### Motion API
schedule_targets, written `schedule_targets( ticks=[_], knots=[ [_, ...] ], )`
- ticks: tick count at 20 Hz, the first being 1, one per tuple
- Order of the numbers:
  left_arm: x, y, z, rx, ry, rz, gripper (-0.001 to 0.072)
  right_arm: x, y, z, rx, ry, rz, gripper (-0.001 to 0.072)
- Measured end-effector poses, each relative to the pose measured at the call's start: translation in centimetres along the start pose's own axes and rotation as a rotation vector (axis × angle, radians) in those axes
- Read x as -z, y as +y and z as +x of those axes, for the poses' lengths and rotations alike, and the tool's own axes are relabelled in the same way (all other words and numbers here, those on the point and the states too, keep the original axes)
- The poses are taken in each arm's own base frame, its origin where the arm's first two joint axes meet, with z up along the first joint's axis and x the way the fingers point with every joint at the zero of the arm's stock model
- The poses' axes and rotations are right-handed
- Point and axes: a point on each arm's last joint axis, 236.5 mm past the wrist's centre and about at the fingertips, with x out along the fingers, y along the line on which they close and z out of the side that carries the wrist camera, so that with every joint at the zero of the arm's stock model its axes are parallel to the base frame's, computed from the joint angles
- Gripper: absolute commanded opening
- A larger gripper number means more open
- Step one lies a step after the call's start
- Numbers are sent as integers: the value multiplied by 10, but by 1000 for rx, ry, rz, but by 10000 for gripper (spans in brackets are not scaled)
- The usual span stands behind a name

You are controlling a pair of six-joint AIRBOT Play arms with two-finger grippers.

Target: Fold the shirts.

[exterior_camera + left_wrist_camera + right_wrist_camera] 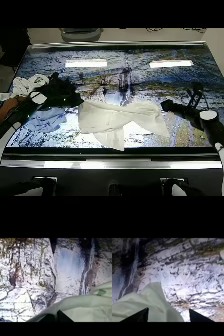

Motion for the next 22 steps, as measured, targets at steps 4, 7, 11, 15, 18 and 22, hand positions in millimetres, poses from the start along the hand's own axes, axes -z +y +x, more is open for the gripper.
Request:
schedule_targets(
  ticks=[4,7,11,15,18,22],
  knots=[
    [15,-3,2,17,73,44,34,12,-50,-25,63,136,-87,689],
    [21,-4,2,23,102,60,34,88,-63,-37,12,415,-73,701],
    [26,-5,2,27,120,68,33,150,-55,-40,-88,569,26,658],
    [26,-5,2,28,123,71,33,166,-47,-34,-128,584,122,415],
    [26,-4,2,27,123,69,33,171,-41,-32,-156,595,170,55],
    [8,-11,-15,34,88,97,31,137,-32,-35,-204,544,106,53]
  ],
)
